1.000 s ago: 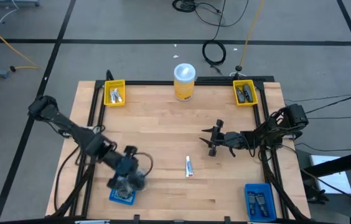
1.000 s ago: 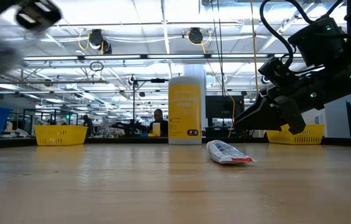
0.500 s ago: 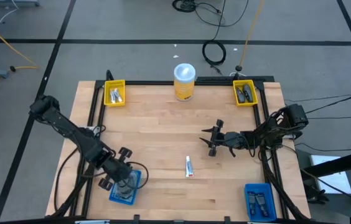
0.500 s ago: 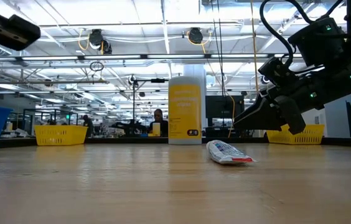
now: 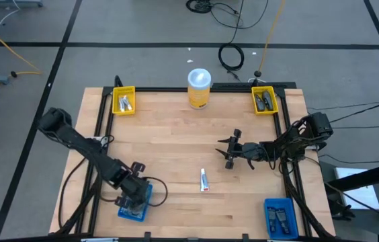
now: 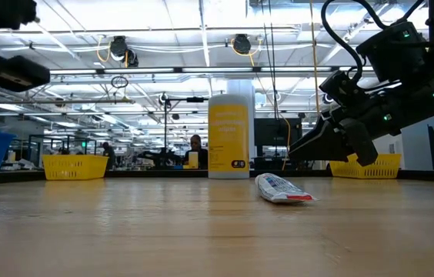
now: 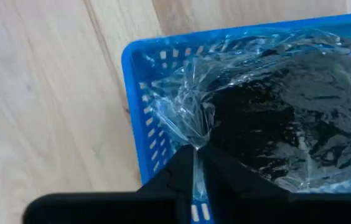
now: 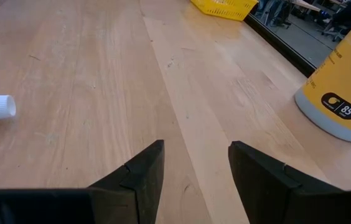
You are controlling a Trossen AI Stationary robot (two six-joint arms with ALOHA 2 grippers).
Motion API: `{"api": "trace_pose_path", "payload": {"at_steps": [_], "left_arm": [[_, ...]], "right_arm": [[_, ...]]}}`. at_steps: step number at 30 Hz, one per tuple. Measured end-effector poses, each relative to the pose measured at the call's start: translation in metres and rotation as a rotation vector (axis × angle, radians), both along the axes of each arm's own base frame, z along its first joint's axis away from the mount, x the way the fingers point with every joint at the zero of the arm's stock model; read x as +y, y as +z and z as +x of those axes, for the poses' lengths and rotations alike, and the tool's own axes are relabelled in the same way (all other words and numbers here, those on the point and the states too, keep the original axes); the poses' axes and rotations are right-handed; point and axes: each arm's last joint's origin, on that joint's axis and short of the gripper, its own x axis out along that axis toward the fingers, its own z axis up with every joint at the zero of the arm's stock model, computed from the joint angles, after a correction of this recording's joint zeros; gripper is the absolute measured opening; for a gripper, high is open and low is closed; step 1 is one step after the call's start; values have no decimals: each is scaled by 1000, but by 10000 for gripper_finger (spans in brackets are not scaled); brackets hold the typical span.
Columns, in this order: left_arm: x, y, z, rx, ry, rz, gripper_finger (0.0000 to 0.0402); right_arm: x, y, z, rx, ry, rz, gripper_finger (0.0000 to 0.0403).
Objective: Pick & Place Travel size toiletries
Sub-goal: Put the black hairbrush into the left blue bin, then adjust the left blue bin to the middle left of the table
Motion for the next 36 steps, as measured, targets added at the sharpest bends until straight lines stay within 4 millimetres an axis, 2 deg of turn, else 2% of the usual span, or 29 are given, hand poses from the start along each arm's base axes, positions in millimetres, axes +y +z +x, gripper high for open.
{"api": "trace_pose_path", "payload": {"at_steps": [6,10,13,15,23,29,36], "left_arm": [[2,0,1,113,143,-118,97],[8,9,-1,188,277,-220,139],[15,14,0,204,418,-251,158],[18,17,0,186,441,-253,166],[21,13,3,29,200,-78,164],[25,13,5,-60,231,37,140],[28,-6,-4,30,236,3,114]], "right_arm": [[0,0,0,0,-1,0,171],[0,0,0,0,0,0,171],[0,0,0,0,0,0,171],[0,0,0,0,0,0,171],[0,0,0,1,0,0,171],[0,0,0,1,0,0,171],[0,0,0,3,0,0,171]]}}
